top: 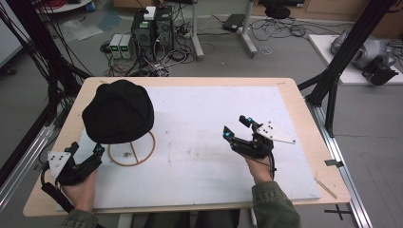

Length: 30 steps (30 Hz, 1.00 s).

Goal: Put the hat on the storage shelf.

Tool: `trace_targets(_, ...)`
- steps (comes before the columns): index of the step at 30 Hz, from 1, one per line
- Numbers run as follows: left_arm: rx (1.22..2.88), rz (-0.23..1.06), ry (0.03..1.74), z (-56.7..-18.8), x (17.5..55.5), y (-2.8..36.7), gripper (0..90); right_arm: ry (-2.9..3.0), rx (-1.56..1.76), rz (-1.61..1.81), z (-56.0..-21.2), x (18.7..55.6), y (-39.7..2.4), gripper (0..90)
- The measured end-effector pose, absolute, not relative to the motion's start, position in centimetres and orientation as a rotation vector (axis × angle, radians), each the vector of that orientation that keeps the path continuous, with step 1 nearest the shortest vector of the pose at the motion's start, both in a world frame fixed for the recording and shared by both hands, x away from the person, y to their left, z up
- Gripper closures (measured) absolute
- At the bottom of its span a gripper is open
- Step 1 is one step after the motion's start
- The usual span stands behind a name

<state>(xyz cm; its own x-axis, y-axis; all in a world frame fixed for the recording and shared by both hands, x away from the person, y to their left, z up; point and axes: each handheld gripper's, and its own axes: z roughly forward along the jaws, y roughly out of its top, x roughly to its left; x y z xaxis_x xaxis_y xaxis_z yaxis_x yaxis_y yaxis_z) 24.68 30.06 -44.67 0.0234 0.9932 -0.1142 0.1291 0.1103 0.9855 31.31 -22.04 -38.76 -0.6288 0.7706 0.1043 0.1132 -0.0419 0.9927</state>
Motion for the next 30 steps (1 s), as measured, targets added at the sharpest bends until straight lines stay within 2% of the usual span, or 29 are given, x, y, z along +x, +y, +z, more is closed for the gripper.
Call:
trace_targets(16,1.232,1.042,1.327,-44.7,24.7,30.0,19.9,1.648,1.022,1.628,-40.6,30.0,-25.6,23.3)
trace_targets(30,1.221,1.023,1.334,-44.7,24.8,30.0,19.9,1.547,1.136,1.395,-42.9,29.3,-27.8,18.9)
